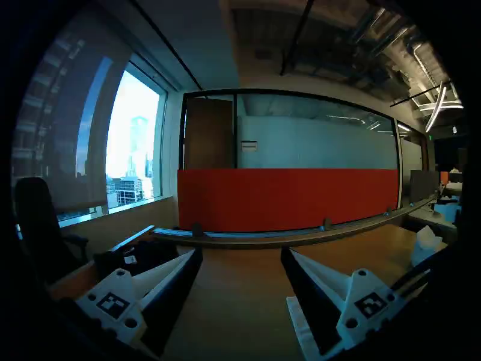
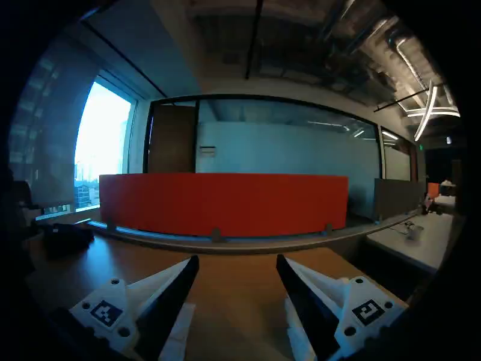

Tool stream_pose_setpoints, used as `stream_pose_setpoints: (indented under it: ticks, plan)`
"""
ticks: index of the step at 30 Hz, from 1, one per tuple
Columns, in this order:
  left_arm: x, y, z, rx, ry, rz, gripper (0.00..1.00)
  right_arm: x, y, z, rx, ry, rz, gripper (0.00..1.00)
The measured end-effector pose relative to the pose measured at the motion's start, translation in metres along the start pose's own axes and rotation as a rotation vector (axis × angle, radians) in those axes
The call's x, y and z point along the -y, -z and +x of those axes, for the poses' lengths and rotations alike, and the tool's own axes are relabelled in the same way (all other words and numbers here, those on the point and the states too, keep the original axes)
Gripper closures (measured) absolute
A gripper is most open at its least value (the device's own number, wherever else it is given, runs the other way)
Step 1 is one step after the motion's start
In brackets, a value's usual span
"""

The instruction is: Fold towel

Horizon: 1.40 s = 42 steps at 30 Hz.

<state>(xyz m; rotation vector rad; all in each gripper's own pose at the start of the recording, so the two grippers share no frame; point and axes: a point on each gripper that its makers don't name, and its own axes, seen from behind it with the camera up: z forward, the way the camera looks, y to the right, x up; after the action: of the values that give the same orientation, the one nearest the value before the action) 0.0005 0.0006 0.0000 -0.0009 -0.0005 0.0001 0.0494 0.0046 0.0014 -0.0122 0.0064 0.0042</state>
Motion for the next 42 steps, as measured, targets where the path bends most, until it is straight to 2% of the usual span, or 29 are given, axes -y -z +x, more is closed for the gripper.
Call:
stream_pose_setpoints:
  ticks: [6, 18, 30, 42]
  plan:
    - [-0.008, 0.002, 0.011, 0.017, -0.004, -0.018, 0.03, -0.001, 0.002, 0.023, 0.002, -0.008, -0.005, 0.0]
    - [-0.023, 0.003, 0.013, 0.084, -0.019, -0.078, 0.03, 0.009, 0.005, 0.03, 0.057, 0.039, 0.034, 0.0]
    - [-0.04, 0.009, 0.012, 0.168, -0.058, -0.18, 0.03, 0.046, 0.01, 0.027, 0.139, 0.108, 0.187, 0.0]
    - [-0.073, 0.023, -0.012, 0.271, -0.129, -0.35, 0.03, 0.074, 0.026, 0.001, 0.273, 0.209, 0.365, 0.0]
